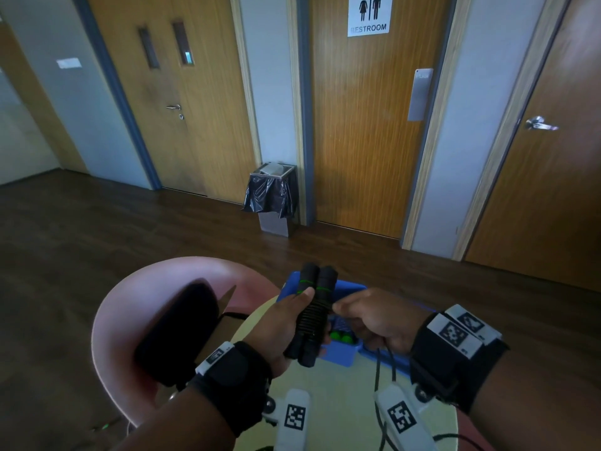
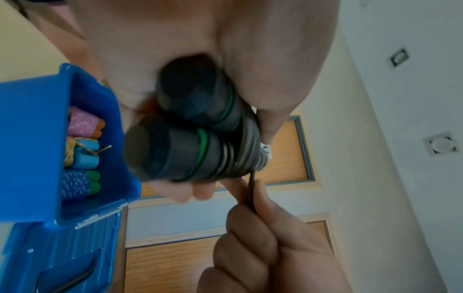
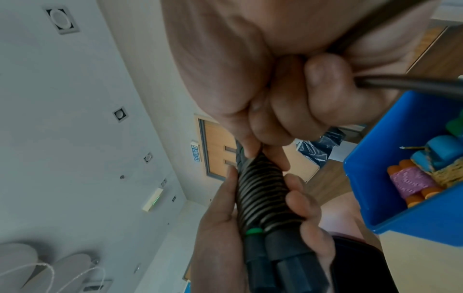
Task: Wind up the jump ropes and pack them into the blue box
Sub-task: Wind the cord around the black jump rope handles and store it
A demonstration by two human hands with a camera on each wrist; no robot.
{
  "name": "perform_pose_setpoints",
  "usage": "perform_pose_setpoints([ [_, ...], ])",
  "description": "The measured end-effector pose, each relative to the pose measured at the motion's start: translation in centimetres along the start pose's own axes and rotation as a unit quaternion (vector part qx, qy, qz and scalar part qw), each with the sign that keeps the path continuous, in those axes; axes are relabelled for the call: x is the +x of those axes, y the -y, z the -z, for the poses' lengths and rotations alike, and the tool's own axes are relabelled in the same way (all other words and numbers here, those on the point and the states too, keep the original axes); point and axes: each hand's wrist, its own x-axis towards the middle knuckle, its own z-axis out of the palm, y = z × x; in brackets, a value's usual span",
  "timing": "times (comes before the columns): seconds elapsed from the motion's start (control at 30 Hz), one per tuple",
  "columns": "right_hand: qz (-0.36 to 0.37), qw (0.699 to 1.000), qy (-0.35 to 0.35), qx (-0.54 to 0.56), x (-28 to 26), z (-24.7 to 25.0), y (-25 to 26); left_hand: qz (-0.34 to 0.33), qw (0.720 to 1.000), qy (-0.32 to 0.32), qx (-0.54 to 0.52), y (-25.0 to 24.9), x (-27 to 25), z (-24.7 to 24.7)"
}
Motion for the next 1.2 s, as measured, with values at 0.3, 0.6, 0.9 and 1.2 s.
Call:
perform_pose_setpoints([
  [0.3, -0.009, 0.994, 0.092, 0.05, 2.6, -2.7, 1.7, -0.033, 0.999, 0.007, -0.031, -1.6, -0.4, 4.1],
  [0.6, -0.003, 0.986, 0.151, 0.075, 7.3, -5.5, 4.2, -0.005, 0.998, 0.054, -0.02, -4.4, 1.2, 10.9],
  [0.9, 0.152, 0.971, 0.066, 0.171, 12.7, -11.3, 7.5, 0.01, 0.987, 0.156, -0.039, -10.7, 2.7, 17.4],
  [1.2, 0.279, 0.952, -0.097, 0.073, 13.4, -12.8, 9.8, 0.036, 0.97, 0.23, -0.077, -11.7, 4.6, 19.9],
])
